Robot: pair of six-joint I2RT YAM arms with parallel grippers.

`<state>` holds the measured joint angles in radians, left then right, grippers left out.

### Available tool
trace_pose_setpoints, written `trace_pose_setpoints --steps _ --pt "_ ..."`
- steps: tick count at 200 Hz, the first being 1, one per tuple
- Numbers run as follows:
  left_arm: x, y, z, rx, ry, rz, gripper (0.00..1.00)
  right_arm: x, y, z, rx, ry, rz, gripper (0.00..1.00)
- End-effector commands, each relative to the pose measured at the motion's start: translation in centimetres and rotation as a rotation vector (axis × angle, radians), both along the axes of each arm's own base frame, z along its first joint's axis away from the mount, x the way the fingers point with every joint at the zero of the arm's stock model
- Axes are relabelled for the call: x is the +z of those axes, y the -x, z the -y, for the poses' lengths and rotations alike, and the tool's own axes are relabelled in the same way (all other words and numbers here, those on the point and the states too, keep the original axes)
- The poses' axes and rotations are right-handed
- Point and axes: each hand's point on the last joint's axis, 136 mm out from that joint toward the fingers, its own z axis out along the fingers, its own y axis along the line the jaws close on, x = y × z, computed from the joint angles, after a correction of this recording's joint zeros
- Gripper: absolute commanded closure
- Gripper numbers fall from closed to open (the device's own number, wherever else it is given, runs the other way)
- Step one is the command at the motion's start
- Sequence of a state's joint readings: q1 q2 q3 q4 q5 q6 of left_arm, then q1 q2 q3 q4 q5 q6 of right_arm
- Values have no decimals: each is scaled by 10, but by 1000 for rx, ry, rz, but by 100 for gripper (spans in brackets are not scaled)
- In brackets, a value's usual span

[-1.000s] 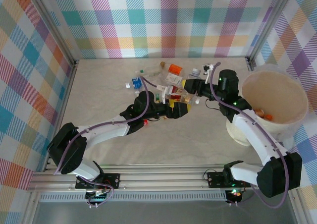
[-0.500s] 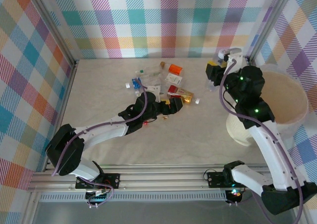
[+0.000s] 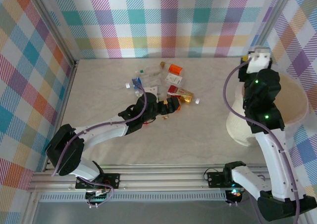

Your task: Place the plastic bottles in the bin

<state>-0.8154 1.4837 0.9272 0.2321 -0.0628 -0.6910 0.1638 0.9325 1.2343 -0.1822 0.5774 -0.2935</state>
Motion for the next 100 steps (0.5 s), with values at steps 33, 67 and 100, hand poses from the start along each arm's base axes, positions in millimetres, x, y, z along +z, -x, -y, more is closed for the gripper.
trace_pose_setpoints --steps 33,67,100 --pt "5 -7 0 21 -5 -12 0 -42 23 72 -303 -71 -114 60" --pt "1 -4 1 9 -14 -33 0 -71 36 96 -414 -95 -205 59" --pt "1 -3 0 10 -12 -40 0 -108 40 114 -482 -129 -283 57"
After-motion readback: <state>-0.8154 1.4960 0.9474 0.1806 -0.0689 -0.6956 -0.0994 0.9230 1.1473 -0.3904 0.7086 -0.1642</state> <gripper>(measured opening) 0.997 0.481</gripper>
